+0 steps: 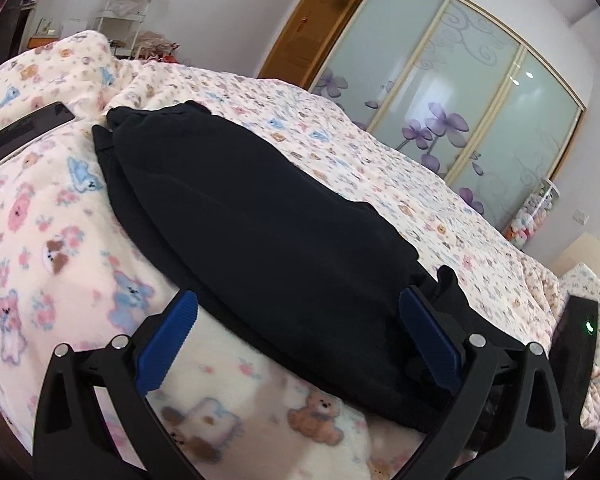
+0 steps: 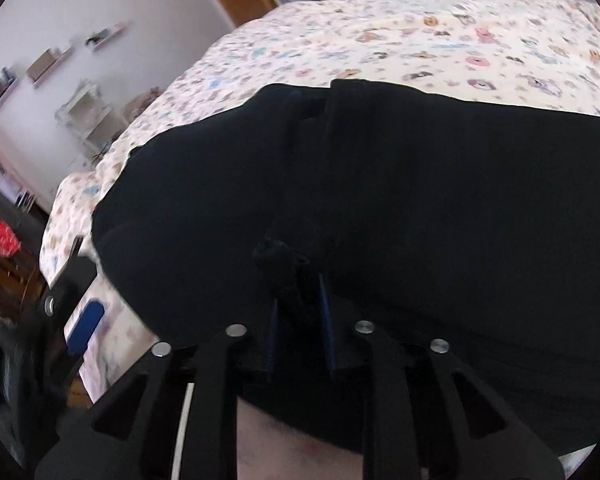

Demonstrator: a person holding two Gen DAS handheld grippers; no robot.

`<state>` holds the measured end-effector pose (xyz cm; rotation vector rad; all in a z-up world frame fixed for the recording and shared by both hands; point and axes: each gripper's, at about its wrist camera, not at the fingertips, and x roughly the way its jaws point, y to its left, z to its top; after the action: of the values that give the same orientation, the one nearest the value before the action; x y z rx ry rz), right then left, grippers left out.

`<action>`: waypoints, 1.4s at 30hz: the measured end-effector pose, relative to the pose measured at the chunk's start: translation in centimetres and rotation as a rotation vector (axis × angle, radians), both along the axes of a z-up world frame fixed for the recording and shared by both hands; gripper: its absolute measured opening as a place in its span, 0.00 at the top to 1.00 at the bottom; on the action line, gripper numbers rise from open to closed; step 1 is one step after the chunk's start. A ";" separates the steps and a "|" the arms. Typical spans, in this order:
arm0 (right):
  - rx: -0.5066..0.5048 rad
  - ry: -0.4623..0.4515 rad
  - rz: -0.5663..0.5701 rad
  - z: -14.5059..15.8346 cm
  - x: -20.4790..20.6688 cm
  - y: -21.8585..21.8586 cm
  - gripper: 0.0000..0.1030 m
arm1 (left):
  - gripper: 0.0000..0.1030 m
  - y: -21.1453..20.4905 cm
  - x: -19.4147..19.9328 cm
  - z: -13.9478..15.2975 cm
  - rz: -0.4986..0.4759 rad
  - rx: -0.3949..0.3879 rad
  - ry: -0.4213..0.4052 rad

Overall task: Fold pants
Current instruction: 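Lift the trouser end with the right gripper and fold it over the trousers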

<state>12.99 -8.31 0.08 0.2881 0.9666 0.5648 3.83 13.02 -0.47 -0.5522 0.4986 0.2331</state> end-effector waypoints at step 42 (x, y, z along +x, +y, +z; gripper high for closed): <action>0.362 -0.153 0.067 -0.8 -7.0 -8.7 0.08 | 0.02 19.7 4.6 -1.2 -0.111 -0.655 0.115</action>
<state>5.96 -16.97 -0.73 0.5287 0.7243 0.8131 8.40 32.74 -1.68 -1.1490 0.7192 -0.0136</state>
